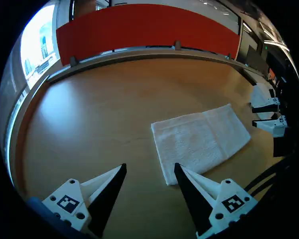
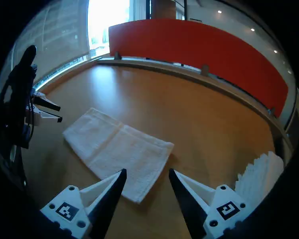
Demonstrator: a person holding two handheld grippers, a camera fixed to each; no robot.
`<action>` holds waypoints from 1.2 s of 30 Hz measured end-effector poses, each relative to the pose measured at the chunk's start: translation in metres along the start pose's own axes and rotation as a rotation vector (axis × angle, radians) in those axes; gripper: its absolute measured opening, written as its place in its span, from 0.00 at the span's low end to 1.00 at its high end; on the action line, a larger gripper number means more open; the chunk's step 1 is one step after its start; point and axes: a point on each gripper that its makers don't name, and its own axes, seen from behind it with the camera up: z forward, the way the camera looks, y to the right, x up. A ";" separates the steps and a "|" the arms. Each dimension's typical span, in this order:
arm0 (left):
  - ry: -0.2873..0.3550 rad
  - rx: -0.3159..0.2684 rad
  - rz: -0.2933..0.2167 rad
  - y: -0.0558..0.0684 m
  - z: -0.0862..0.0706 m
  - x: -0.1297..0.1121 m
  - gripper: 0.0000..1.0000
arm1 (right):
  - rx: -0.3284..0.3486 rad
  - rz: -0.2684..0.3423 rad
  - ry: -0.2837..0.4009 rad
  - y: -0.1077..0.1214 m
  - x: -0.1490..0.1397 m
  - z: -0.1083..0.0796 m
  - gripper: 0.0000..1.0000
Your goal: Fold towel
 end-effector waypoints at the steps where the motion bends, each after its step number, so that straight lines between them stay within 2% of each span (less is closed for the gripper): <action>1: 0.001 0.006 -0.006 -0.001 -0.002 -0.002 0.88 | 0.003 -0.004 -0.001 -0.001 0.000 0.000 0.81; 6: 0.009 0.029 -0.037 -0.005 -0.015 -0.009 0.88 | 0.014 -0.022 -0.002 -0.003 -0.002 -0.001 0.82; 15: 0.014 0.061 -0.062 -0.010 -0.033 -0.023 0.88 | 0.036 -0.047 -0.015 -0.004 -0.011 0.000 0.82; 36: 0.005 0.114 -0.110 -0.023 -0.066 -0.055 0.88 | 0.086 -0.145 -0.110 -0.002 -0.058 0.001 0.82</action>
